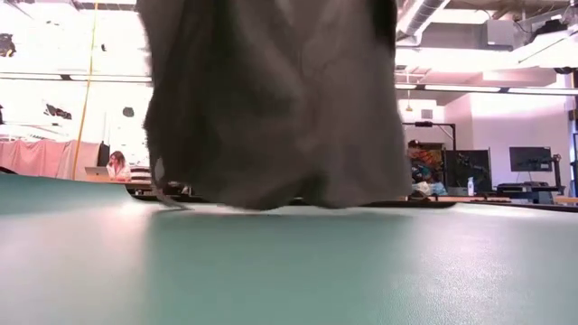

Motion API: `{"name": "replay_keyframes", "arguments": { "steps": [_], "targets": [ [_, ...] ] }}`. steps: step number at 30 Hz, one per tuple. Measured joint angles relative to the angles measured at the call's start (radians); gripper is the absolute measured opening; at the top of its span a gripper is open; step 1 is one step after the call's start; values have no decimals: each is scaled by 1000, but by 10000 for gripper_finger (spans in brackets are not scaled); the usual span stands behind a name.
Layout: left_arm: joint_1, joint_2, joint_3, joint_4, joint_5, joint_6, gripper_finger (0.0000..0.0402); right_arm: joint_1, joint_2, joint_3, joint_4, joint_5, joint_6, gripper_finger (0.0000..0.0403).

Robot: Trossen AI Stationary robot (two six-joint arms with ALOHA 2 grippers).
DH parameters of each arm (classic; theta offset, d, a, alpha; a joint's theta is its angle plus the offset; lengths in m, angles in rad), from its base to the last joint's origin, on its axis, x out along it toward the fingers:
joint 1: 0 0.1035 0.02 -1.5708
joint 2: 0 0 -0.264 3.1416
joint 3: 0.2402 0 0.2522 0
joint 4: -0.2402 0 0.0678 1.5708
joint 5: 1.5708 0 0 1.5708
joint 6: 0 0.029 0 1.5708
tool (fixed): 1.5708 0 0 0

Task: Roll towel
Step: Fold the gray towel

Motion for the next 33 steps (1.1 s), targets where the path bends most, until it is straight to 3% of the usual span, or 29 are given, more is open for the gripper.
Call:
{"name": "replay_keyframes", "arguments": {
  "steps": [5, 9, 13, 20, 26, 33],
  "targets": [
    [-122, 50, 0, 333, 46, -150, 0, 60, 0, 0, 13, 80, -16, 11],
    [-196, 64, 0, 391, -24, -192, 0, 83, 0, 0, 21, 77, -21, 11],
    [-232, 60, 1, 219, -165, -213, 0, 56, 0, 0, 14, 48, 7, 11],
    [-193, 61, -76, -129, -306, -278, 0, -113, 47, -87, 2, -145, 47, 11],
    [-152, 62, -238, -175, -292, -303, 0, -258, 154, -216, 22, -262, 32, 11],
    [-132, 62, -421, -184, -234, -340, 0, -354, 344, -271, 140, -271, -175, 33]
  ]
}}
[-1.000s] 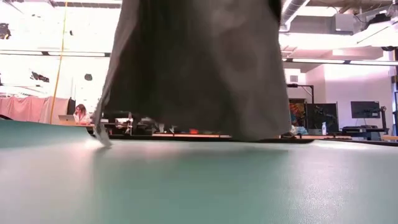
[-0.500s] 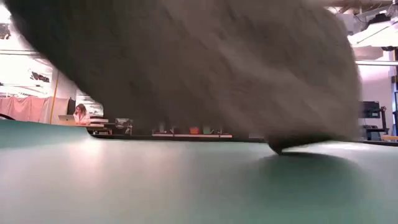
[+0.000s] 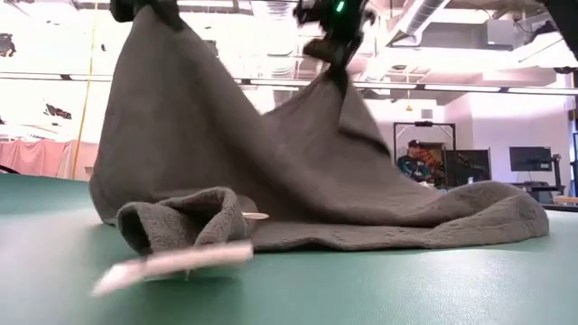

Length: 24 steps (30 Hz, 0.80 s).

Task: Roll towel
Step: Fold the gray towel

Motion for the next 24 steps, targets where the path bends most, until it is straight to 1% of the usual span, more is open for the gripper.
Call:
{"name": "replay_keyframes", "arguments": {
  "steps": [2, 4, 7, 9, 11, 14, 16, 18, 20, 22, 24],
  "targets": [
    [1, -6, -33, -7, 12, -4, 0, -16, 35, 0, 61, -19, -73, 49],
    [1, -21, -58, -9, 16, -19, 0, -33, 50, 0, 152, -68, -184, 64],
    [1, -42, -67, -33, 15, -26, 0, -60, 46, 0, 326, -134, -348, 86],
    [2, -61, -70, -64, 3, -28, 0, -78, 25, 0, 413, -167, -406, 102],
    [7, -82, -70, -93, -23, -29, 0, -97, -15, 0, 454, -216, -424, 120],
    [22, -109, -70, -154, -65, -50, 0, -120, -107, 0, 457, -320, -428, 147],
    [38, -126, -74, -162, -80, -53, 0, -125, -173, 1, 454, -359, -428, 161],
    [52, -147, -92, -141, -78, -53, 0, -136, -233, 2, 460, -377, -428, 173],
    [60, -167, -120, -78, -65, -54, 0, -154, -275, 4, 471, -390, -428, 183],
    [61, -178, -151, -25, -54, -52, 0, -176, -298, 4, 466, -392, -427, 193],
    [61, -185, -178, 15, -48, -51, 0, -200, -303, 4, 461, -422, -427, 203]
  ]
}}
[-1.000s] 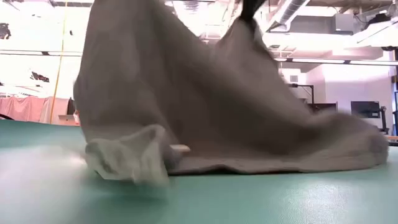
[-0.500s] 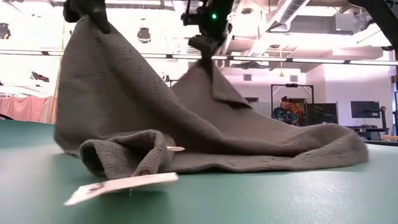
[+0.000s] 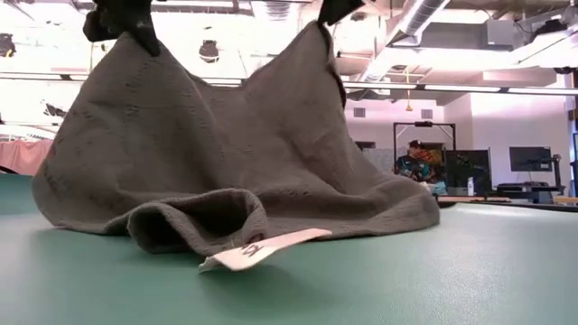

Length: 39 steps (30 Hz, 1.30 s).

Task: Roll towel
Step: Fold the gray towel

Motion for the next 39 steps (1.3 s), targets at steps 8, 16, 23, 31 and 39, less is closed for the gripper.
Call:
{"name": "replay_keyframes", "arguments": {
  "steps": [8, 16, 23, 31, 39],
  "targets": [
    [-3, 2, -38, 16, 64, -26, 0, -78, 75, -3, -19, -108, -58, 245],
    [-35, -46, -40, 24, 68, 32, 0, -17, 73, -2, -20, -832, -35, 249],
    [-33, -131, -40, 11, -15, -20, 0, 305, 149, -2, -186, -661, -4, 225],
    [-33, -152, -40, 5, -42, -24, 0, 561, 359, -2, -115, -431, 168, 217],
    [-33, -144, -39, 1, -46, 29, 0, 666, 512, -2, 86, -416, 463, 217]
  ]
}}
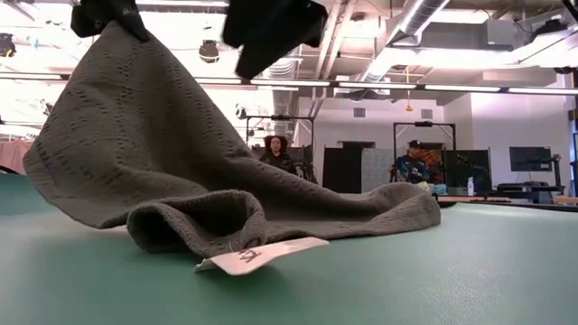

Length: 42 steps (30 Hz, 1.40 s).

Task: Roll towel
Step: Fold the gray towel

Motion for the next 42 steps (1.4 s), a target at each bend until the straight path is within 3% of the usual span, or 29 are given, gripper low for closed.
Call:
{"name": "replay_keyframes", "arguments": {
  "steps": [13, 20, 23, 27, 29, 32, 37, 42],
  "targets": [
    [0, 0, 0, -16, 25, 24, 0, 112, 163, -1, 80, 187, 342, 217],
    [0, 0, 0, -23, 26, 23, 0, 110, 218, -1, 49, 203, 449, 211],
    [0, 0, 0, -28, 26, 24, 0, 108, 217, 0, 52, 207, 488, 175],
    [0, 0, 0, -40, 27, 21, 0, 113, 214, 18, 40, 208, 507, 72],
    [0, 0, 0, -39, 28, 19, 0, 120, 214, 55, 1, 216, 503, 25],
    [0, 0, 0, -38, 49, -5, 0, 132, 212, 140, -114, 221, 522, 19],
    [-10, 0, 0, 6, 155, -113, 0, 167, 205, 354, -528, 284, 688, 9],
    [-66, -1, 0, 7, 224, -265, 0, 225, 31, 259, -689, 316, 1007, 9]
  ]
}}
